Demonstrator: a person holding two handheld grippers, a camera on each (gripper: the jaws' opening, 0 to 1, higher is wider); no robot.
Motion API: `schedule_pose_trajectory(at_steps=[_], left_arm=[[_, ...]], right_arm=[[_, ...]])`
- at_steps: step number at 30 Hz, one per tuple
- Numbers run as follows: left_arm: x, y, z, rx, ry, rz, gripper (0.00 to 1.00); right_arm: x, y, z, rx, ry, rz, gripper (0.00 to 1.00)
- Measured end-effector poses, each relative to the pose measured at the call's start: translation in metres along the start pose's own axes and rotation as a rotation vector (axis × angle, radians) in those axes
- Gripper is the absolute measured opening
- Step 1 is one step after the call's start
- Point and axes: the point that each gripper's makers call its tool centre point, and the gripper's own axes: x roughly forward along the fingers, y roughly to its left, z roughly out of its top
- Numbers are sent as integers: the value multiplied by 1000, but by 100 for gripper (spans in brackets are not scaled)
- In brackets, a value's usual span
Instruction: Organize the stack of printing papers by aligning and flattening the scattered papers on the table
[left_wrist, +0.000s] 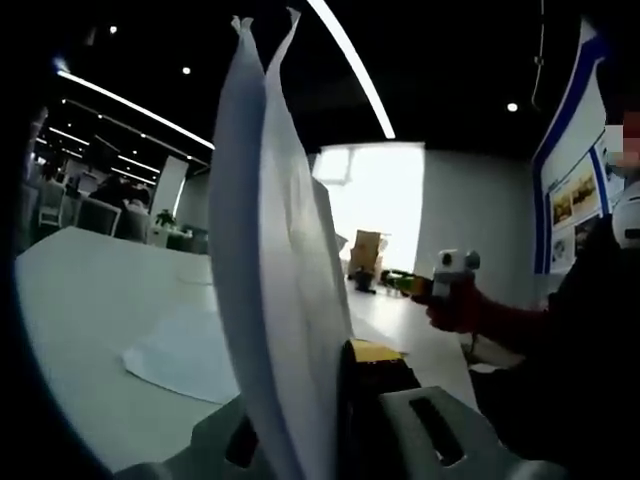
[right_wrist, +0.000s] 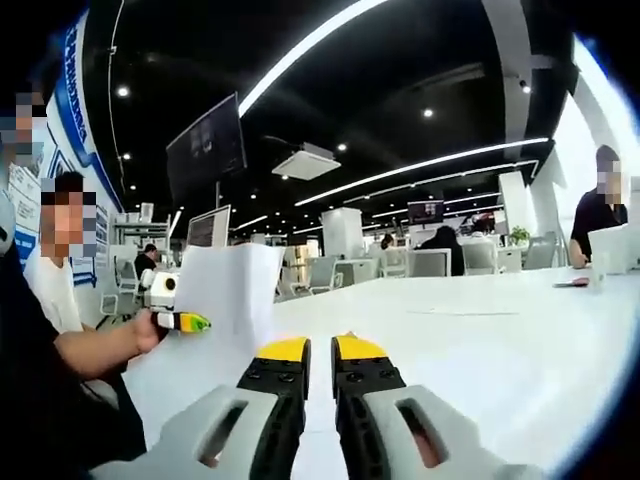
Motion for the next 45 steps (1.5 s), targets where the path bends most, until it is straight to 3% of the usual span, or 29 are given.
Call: schedule_pose_trajectory(at_steps=[7, 15, 19, 23, 29, 39, 45], left_arm=[[-3, 5, 4, 2, -18, 25, 7], [-15, 26, 17, 20, -85, 144, 6], [-18, 28, 19, -4, -92, 159, 6], [-23, 39, 20, 11, -91, 237, 6], [-27, 48, 21, 17, -97, 286, 6], [-26, 52, 16, 13, -71, 303, 6], [-26, 51, 15, 12, -67, 299, 6]], right_arm=[[-3, -1, -2, -2, 10, -3, 6], [-3, -1, 0, -12, 19, -9, 13], [-1, -3, 3, -23, 21, -14, 15], [2, -3, 10, -39, 24, -15, 17], [7, -5, 18, -66, 43, -18, 23], [23, -3, 15, -97, 122, -11, 36], [28, -8, 17, -117, 154, -21, 39]])
